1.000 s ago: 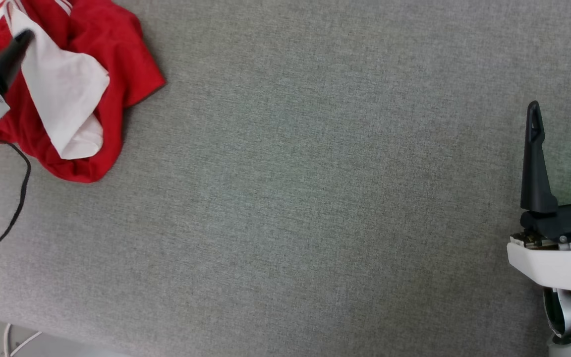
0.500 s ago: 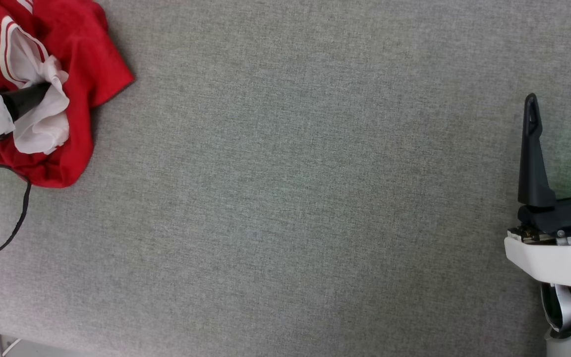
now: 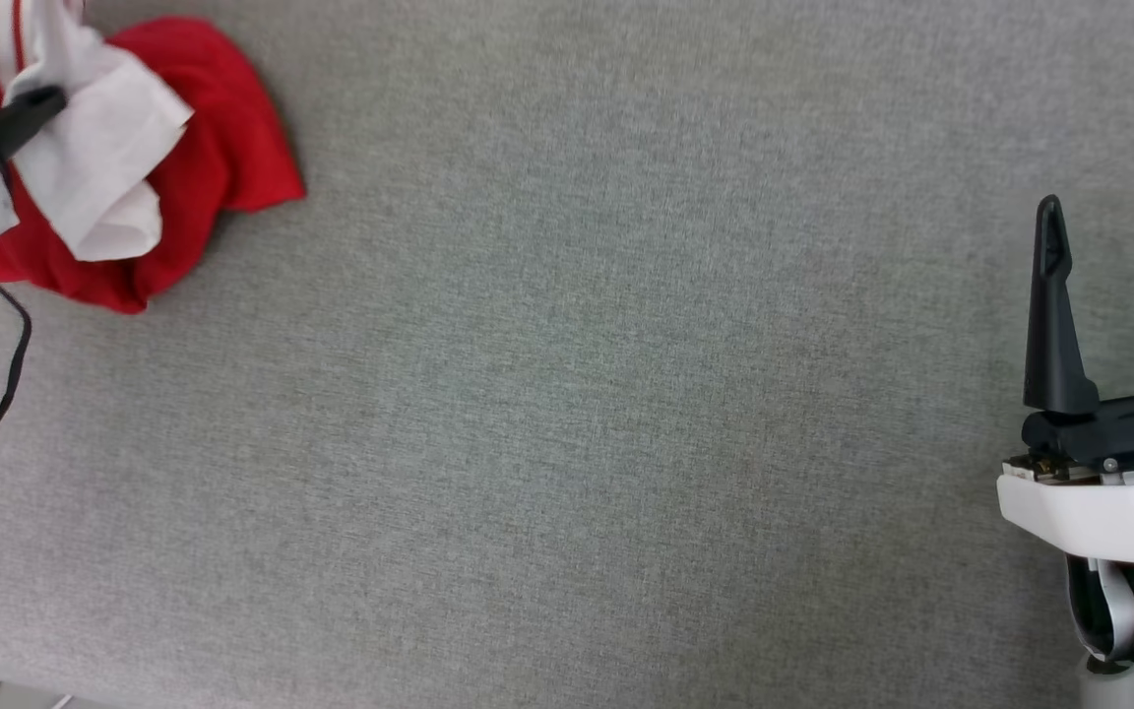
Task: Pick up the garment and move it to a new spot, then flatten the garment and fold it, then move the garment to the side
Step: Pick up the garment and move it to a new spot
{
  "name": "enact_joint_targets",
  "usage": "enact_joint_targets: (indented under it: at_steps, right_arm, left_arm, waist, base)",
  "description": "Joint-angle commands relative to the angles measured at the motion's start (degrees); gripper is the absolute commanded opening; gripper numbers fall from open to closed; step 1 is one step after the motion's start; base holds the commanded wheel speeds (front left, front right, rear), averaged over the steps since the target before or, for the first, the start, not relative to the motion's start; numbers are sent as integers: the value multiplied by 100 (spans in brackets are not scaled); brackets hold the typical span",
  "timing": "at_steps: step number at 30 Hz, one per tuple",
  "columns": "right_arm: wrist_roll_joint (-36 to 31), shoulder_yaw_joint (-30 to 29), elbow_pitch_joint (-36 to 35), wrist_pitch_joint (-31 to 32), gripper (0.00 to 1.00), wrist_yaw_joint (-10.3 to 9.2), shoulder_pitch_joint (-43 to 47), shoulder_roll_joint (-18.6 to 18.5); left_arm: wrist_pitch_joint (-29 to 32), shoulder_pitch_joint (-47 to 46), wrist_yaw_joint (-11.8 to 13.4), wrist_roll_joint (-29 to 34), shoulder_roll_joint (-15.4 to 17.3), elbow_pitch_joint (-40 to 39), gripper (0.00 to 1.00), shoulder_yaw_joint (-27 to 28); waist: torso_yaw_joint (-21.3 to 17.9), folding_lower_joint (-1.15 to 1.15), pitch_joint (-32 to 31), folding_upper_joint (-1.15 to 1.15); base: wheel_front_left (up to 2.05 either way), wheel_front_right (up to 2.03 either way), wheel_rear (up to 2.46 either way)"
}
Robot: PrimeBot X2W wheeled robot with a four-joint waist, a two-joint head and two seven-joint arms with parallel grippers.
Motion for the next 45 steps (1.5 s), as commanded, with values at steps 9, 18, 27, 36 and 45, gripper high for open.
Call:
enact_joint_targets:
  at_steps: [9, 18, 27, 36, 45]
  right_arm:
    - [307, 21, 122, -13, 100, -2, 140, 3]
    - [559, 38, 167, -13, 100, -2, 66, 4]
    - [786, -8, 133, -13, 100, -2, -54, 5]
    - [975, -49, 127, -14, 100, -2, -159, 5]
    - [1064, -50, 162, -13, 100, -2, -222, 6]
  left_arm:
    - [-193, -318, -4, 566, 148, -1603, 0, -433]
    - [-52, -603, 22, 937, -797, -2541, 0, -959]
    - [-273, -918, -1, 1072, -2018, -2370, 0, -1946]
    - [-648, -1075, -4, 868, -2646, -2021, 0, -3056]
    - [-239, -226, -4, 1245, -3214, -1950, 0, -3298]
  waist:
    - [-241, 0, -626, 0]
    - [-770, 0, -788, 0]
    - [-1441, 0, -568, 0]
    - [-1905, 0, -267, 0]
    - [-2131, 0, -77, 0]
  base:
    - [0, 0, 0]
    - [0, 0, 0]
    - [0, 0, 0]
    - [0, 0, 0]
    - [0, 0, 0]
